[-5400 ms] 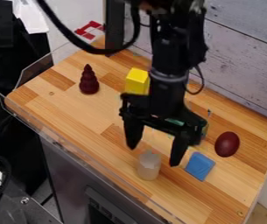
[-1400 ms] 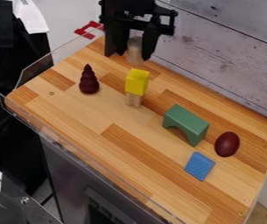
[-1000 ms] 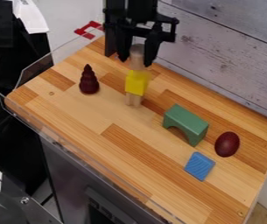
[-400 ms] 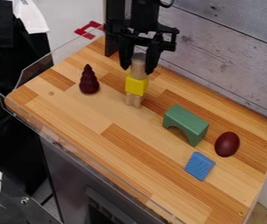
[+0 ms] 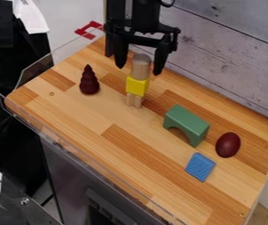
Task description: Moving grey coloured items onto yellow blocks
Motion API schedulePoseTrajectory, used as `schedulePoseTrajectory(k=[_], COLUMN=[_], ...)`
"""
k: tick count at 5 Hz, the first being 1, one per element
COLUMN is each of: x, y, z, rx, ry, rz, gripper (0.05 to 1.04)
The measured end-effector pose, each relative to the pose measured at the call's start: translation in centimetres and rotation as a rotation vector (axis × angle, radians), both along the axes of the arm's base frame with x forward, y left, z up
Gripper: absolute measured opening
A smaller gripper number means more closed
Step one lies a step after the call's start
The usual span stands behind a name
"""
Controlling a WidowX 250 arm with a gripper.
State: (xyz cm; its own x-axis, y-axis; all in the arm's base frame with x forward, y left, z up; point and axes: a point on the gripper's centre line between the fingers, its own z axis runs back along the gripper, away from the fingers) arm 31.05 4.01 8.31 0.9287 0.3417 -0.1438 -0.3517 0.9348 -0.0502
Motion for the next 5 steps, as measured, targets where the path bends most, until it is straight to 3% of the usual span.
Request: schedulePoseTrajectory(k=[1,2,3,4,5], x=[-0.3,-2.8,-5.6,-8.0,-8.0], y=[-0.1,-1.2,-4.1,-6.5,-7.4], z=[2.4,5.9,6.8,5.8,4.8], rx=[0.014,0.068,0.090,0.103,0.071], ry=[-0.066,-0.125,-0.111,-0.063,-0.071], rz=[0.017,0.025,-0.027,-0.066,-0.072], gripper=[1.004,0.999,0.999,0.999,0.999])
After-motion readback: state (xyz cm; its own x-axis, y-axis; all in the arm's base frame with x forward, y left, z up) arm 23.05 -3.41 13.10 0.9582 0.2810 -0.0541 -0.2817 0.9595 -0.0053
